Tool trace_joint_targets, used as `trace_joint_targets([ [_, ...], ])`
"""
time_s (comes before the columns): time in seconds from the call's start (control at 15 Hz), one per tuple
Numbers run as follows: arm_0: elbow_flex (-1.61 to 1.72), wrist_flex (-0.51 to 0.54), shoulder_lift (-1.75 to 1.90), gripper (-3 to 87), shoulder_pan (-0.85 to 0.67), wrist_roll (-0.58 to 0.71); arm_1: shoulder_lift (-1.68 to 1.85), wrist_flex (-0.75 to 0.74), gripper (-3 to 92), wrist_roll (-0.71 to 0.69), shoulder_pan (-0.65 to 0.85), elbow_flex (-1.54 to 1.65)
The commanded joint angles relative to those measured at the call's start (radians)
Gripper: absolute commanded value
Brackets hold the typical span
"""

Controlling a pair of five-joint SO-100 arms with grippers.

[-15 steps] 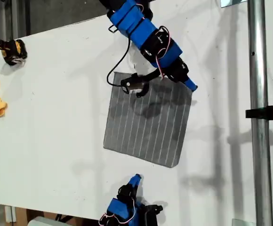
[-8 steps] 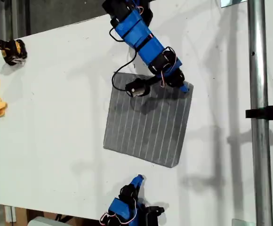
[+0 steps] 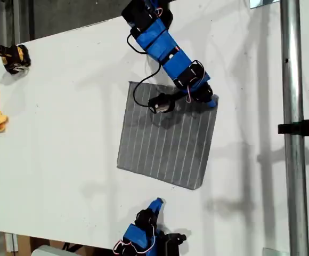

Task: Grasp corners of a towel and fold twice.

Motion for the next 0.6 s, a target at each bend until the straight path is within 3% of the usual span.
trace_joint_targets([
  [0.0, -0.003, 0.005, 0.006, -1.5, 0.021, -0.025, -0.04, -0.021, 18.7, 0.023, 0.006, -0.006],
  [0.13, 0.002, 0.006, 0.006, -1.5, 0.025, -0.031, -0.051, -0.025, -0.2, 0.043, 0.006, -0.006],
  [0.53, -0.176, 0.048, -0.114, -1.5, 0.021, -0.104, -0.002, -0.015, -0.2, -0.005, 0.021, -0.017],
])
